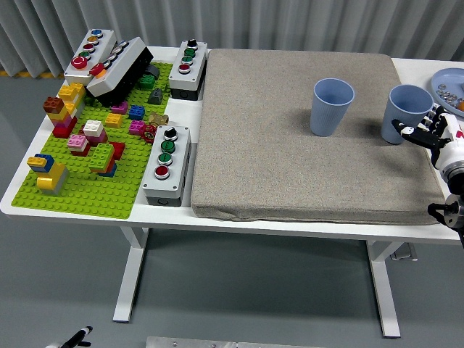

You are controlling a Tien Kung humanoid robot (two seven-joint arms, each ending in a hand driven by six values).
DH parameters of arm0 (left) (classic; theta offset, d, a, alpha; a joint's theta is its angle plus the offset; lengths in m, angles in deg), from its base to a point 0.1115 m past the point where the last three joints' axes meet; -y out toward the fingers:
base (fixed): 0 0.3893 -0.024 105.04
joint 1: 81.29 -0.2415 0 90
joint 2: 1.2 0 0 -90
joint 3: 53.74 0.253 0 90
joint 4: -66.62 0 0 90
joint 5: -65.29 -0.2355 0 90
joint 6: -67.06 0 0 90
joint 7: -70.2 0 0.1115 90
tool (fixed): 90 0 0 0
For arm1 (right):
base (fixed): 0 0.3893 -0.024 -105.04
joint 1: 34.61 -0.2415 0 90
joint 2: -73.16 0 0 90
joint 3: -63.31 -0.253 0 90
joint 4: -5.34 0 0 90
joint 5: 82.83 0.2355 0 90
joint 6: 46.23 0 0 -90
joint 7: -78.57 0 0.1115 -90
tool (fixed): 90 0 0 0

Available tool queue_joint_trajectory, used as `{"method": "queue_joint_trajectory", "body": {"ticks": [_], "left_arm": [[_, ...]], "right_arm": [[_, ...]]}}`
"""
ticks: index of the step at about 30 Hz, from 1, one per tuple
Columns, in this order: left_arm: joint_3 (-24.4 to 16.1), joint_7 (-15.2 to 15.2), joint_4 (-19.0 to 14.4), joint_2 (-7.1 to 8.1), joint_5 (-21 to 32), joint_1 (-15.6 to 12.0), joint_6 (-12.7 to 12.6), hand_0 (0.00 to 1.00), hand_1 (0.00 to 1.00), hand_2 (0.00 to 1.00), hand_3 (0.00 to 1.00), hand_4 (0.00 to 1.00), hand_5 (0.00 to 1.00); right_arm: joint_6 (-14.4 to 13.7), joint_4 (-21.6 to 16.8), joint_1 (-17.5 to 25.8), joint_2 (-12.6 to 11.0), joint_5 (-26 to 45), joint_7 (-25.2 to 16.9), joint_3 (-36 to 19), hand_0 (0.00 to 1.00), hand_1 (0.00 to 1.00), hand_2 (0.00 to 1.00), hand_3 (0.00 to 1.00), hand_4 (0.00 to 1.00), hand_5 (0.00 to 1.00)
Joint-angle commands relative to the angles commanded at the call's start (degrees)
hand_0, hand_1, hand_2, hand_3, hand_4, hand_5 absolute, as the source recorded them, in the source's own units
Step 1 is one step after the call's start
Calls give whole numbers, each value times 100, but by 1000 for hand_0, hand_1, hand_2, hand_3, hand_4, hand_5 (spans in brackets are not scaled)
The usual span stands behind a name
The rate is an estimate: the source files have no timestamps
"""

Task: Pick cup pour cup place

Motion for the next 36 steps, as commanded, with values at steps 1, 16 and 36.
{"method": "queue_joint_trajectory", "body": {"ticks": [1, 16, 36], "left_arm": [[-5, 0, 0, 1, -8, 7, 2, 887, 845, 888, 797, 663, 998], [-37, 2, 0, -3, -36, 17, 3, 886, 844, 886, 797, 661, 997], [15, 3, 0, -4, -3, 17, 6, 886, 843, 885, 796, 661, 998]], "right_arm": [[8, 6, -3, 4, 7, 8, 3, 773, 688, 591, 717, 613, 2], [-4, 34, -7, -1, 41, -11, -20, 789, 713, 633, 755, 622, 2], [172, 107, 71, 55, 100, -70, -22, 814, 728, 683, 791, 641, 2]]}}
